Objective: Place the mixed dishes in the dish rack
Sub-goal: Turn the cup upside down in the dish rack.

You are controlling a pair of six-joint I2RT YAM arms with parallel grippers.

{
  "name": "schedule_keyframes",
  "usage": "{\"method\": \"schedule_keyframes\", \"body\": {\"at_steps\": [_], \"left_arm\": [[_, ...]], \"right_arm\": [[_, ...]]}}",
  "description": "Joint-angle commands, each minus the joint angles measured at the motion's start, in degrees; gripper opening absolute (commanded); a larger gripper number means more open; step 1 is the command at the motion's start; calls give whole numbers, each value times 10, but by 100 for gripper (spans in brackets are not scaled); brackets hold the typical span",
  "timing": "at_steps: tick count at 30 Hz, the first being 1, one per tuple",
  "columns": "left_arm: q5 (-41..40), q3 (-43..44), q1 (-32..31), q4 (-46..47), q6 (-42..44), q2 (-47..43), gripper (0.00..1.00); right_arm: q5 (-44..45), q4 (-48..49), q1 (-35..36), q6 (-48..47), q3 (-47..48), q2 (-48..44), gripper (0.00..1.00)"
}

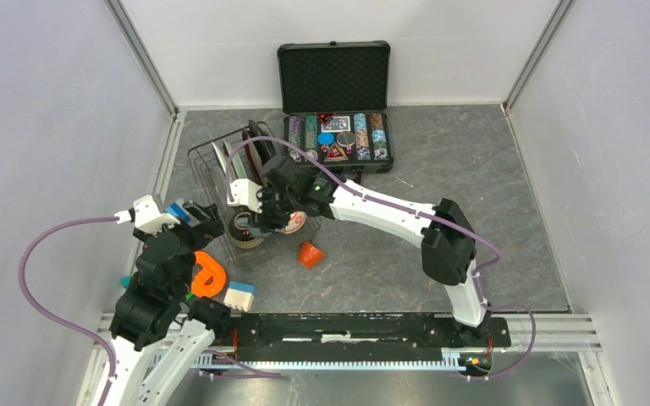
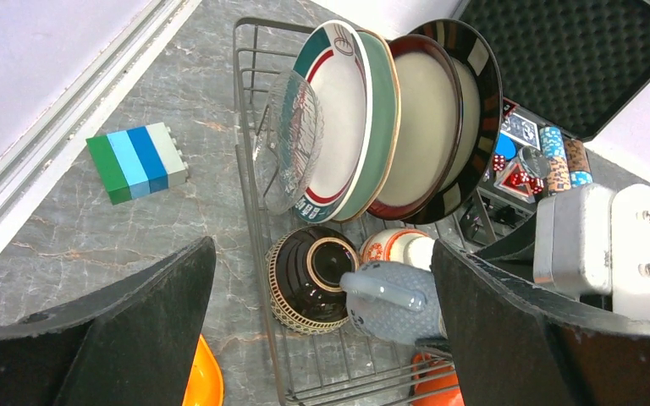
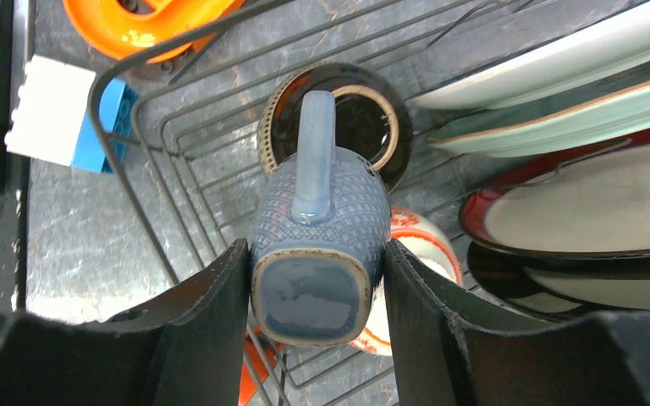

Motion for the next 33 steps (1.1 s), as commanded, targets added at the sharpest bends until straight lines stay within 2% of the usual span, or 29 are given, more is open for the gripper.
{"method": "schedule_keyframes", "body": {"at_steps": [1, 17, 33], "left_arm": [[-15, 10, 0, 3, 26, -8, 100], [6, 8, 0, 8, 21, -9, 100], [18, 2, -1, 13, 16, -8, 100]], "right_arm": [[-39, -21, 3, -38, 41, -12, 0], [-141, -50, 6, -44, 91, 39, 0], [-151, -101, 26, -59, 136, 107, 0]]}}
